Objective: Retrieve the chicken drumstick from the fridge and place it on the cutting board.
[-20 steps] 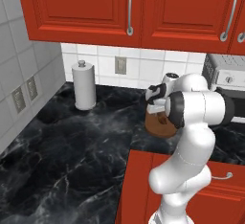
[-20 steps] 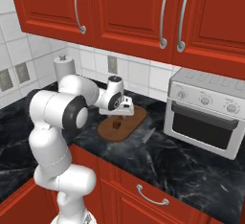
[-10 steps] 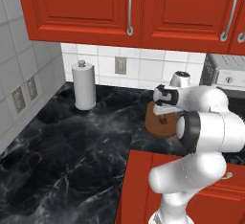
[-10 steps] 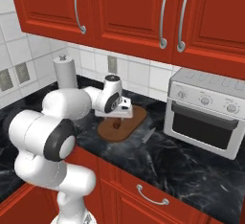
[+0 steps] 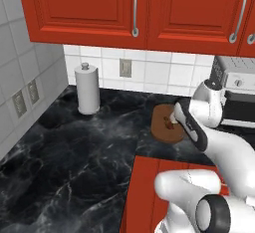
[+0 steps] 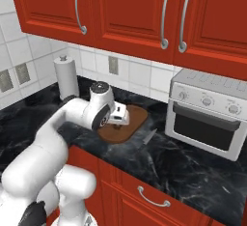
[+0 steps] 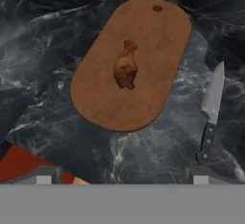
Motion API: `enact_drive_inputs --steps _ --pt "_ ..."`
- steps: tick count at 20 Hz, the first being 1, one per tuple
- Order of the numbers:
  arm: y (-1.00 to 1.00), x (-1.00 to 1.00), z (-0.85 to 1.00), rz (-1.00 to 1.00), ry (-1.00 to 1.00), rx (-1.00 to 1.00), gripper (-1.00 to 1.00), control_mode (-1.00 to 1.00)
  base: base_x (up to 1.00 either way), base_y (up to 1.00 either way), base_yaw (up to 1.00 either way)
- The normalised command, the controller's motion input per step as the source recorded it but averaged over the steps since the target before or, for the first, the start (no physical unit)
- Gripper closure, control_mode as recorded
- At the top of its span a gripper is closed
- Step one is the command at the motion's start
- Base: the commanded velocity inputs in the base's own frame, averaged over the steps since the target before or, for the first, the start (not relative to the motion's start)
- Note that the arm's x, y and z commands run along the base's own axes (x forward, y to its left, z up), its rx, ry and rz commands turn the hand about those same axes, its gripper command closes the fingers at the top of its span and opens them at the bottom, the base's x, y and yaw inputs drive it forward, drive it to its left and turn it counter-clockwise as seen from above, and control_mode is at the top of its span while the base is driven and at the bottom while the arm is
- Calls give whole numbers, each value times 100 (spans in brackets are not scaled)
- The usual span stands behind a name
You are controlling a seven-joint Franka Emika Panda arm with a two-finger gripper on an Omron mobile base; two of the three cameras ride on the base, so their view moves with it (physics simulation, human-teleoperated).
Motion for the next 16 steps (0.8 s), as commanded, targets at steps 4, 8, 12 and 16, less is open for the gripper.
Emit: enact_drive_inputs --steps 4,8,12,16 --pt "-32 -39 25 5 -24 3 -100 -100 0 0 0" --pt "25 -53 5 0 -36 -5 -100 -100 0 0 0" --pt "85 -100 10 -1 -83 -15 -100 -100 0 0 0" --pt "87 -100 40 0 -60 -39 -100 -100 0 0 0"
